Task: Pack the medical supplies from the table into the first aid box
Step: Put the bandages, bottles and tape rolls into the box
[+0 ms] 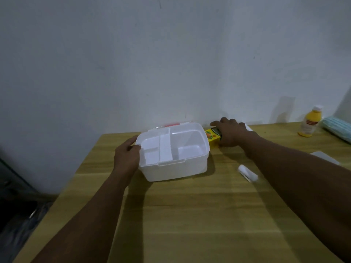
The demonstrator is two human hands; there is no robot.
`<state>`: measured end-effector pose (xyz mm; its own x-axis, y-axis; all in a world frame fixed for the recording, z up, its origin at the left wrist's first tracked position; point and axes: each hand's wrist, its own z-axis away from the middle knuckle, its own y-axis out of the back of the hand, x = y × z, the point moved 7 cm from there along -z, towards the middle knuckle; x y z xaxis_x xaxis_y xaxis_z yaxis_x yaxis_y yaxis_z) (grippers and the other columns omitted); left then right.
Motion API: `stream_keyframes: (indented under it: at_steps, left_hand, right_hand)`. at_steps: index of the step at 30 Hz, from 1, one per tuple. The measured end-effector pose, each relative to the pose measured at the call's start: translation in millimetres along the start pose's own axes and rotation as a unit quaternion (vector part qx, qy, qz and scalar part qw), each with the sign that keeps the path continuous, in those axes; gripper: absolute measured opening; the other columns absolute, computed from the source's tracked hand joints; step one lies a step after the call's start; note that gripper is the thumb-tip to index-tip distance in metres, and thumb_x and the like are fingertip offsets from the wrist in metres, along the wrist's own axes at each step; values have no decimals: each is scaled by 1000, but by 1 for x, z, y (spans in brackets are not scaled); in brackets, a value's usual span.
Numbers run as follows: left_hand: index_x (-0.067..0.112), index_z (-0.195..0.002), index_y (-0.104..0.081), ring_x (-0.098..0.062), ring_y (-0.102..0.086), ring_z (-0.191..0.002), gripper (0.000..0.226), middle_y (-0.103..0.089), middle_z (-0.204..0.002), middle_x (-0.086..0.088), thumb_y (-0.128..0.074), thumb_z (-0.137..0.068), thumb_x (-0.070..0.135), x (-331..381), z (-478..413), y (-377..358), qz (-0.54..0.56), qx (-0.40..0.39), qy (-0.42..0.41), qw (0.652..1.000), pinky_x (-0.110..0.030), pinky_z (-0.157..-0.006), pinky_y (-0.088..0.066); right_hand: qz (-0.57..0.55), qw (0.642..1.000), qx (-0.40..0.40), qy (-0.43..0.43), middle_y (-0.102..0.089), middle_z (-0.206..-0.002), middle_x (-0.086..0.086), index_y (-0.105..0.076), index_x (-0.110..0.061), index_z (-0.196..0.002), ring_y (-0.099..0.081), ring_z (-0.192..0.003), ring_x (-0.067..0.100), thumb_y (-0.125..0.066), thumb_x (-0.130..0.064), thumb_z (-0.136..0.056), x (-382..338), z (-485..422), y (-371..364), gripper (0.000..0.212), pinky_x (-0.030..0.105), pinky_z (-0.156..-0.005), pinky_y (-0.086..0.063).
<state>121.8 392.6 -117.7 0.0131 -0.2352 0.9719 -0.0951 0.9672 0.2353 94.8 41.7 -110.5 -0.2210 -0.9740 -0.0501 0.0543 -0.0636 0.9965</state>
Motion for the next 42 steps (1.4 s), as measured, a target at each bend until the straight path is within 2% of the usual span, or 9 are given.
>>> stream_keyframes:
  at_steps: [6, 12, 16, 21, 24, 27, 36, 40, 42]
  left_hand:
    - [26, -128, -66, -20, -65, -96, 38, -68, -115, 0, -52, -96, 10, 3, 11, -4, 16, -42, 5, 999, -40, -74, -59]
    - [27, -133, -63, -25, -64, -104, 39, -66, -124, -2, -53, -97, 14, 3, 19, -5, 26, -50, 19, 998, -43, -79, -59]
    - [26, -136, -60, -28, -62, -107, 40, -63, -129, -4, -52, -98, 15, 6, 25, -14, 17, -63, 12, 998, -46, -82, -59]
    - [26, -139, -57, -29, -61, -110, 41, -60, -136, -6, -51, -99, 16, 6, 25, -16, 9, -67, 15, 998, -49, -83, -59]
    - [26, -139, -56, -30, -61, -110, 42, -59, -136, -6, -51, -99, 17, 6, 24, -15, 9, -69, 16, 997, -49, -84, -58]
    - [26, -139, -56, -29, -61, -108, 42, -60, -134, -6, -51, -99, 16, 5, 22, -16, 14, -68, 17, 997, -49, -83, -59]
    - [30, -136, -59, -28, -62, -109, 41, -62, -132, -1, -51, -97, 19, 0, 19, -17, 28, -71, 22, 997, -49, -84, -58]
    - [30, -135, -60, -28, -62, -109, 40, -63, -131, -1, -53, -97, 19, -4, 19, -20, 38, -66, 28, 997, -50, -85, -58]
    - [30, -135, -60, -28, -63, -110, 40, -63, -132, -2, -53, -96, 20, -5, 19, -21, 40, -65, 27, 997, -50, -86, -58]
  right_hand:
    - [12, 1000, 2, -21, -43, -132, 9, -46, -21, -131, -43, -125, 33, -77, -36, -71, 8, 11, -3, 68, 51, -97, -40]
    - [-139, 981, 118, -72, -51, -125, 11, -46, -20, -129, -51, -117, 37, -79, -47, -70, 25, 32, 35, 73, 56, -96, -45]
    - [-181, 974, 134, 27, -56, -124, 13, -54, -18, -132, -55, -113, 31, -87, -41, -67, 8, 50, 90, 76, 33, -87, -44]
    - [29, 993, 62, 97, -55, -126, 4, -55, -26, -133, -51, -119, 29, -82, -42, -70, -54, 78, 113, 71, 42, -92, -43]
    - [192, 972, 71, 117, -53, -126, 8, -57, -21, -128, -46, -121, 31, -69, -31, -79, -92, 88, 103, 52, 46, -90, -37]
    - [233, 960, 76, 134, -53, -126, 11, -57, -14, -125, -45, -123, 32, -59, -21, -84, -121, 93, 83, 42, 47, -98, -35]
    - [28, 993, -21, 114, -62, -121, 15, -57, -3, -119, -58, -100, 27, -72, -20, -84, -129, 70, 18, 41, 32, -77, -45]
    - [1, 994, -34, 102, -63, -111, 11, -53, -14, -93, -52, -86, 22, -75, -23, -80, -121, 62, 16, 26, 32, -71, -46]
    - [-11, 996, -16, 93, -58, -100, 7, -44, -18, -78, -57, -86, 24, -82, -26, -72, -115, 62, 27, 40, 33, -67, -50]
